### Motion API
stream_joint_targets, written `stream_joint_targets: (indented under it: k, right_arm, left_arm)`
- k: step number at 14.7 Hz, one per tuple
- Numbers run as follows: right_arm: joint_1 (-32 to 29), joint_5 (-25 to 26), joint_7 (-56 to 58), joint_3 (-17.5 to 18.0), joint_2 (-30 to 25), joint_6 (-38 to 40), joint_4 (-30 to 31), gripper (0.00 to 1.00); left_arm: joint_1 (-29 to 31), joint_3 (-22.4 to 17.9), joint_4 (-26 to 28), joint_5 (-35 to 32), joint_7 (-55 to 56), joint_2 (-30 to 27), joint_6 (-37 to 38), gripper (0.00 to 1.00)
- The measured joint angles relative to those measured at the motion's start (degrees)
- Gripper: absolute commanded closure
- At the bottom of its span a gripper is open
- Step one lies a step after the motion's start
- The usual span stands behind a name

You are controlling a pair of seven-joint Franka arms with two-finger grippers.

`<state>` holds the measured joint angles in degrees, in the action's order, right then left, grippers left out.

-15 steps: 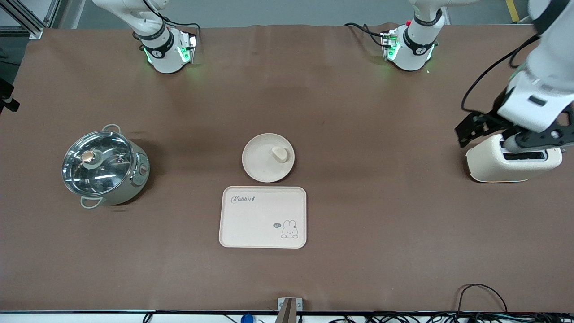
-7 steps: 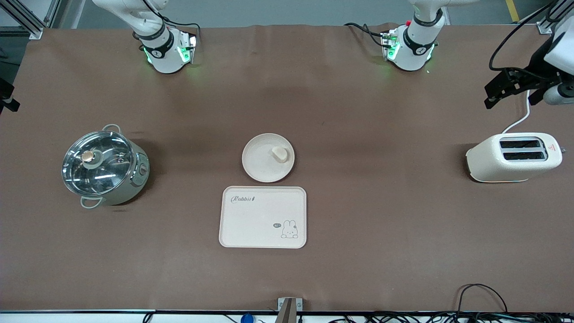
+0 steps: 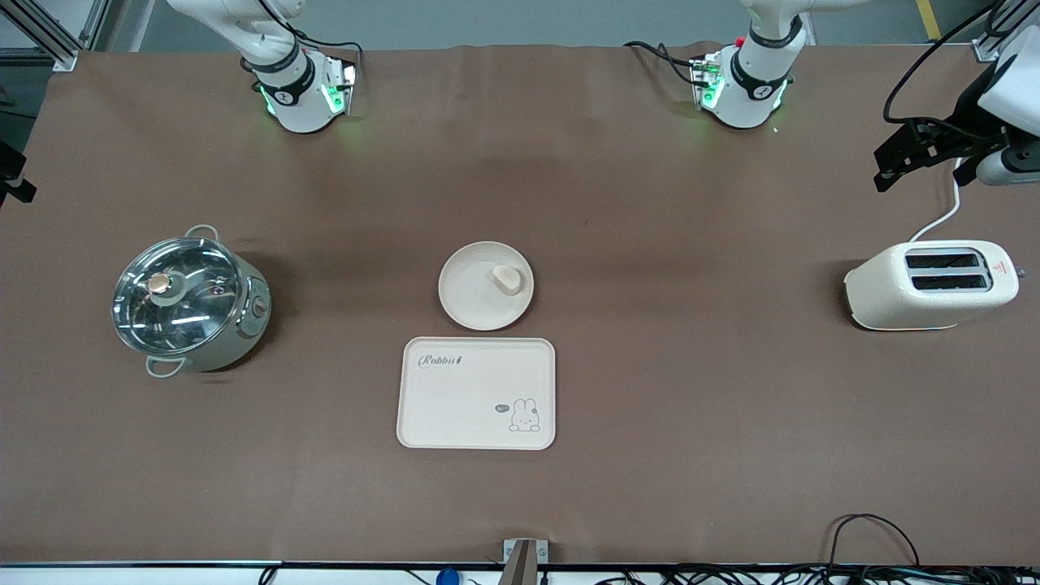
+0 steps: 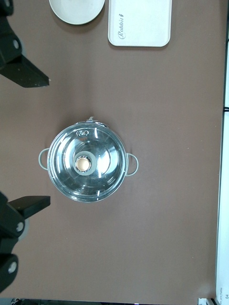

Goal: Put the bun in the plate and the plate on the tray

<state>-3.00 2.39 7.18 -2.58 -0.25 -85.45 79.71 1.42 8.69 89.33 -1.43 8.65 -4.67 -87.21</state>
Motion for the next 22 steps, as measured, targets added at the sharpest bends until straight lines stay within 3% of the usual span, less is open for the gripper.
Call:
stream_joint_targets:
  k: [8,22]
  right_arm:
    - [0.0,0.0,0.0,-0.1,0.3,2.9,0.6,0.00]
    - [1.0,0.0,0.0,-0.2,0.7,0.9,0.7,0.00]
  left_arm:
    - [-0.1,0.1,0.1,0.0,-0.7,0.2,0.3,0.00]
    - [-0.4,0.2,0.0,0.0,-1.5,1.4,0.3,0.00]
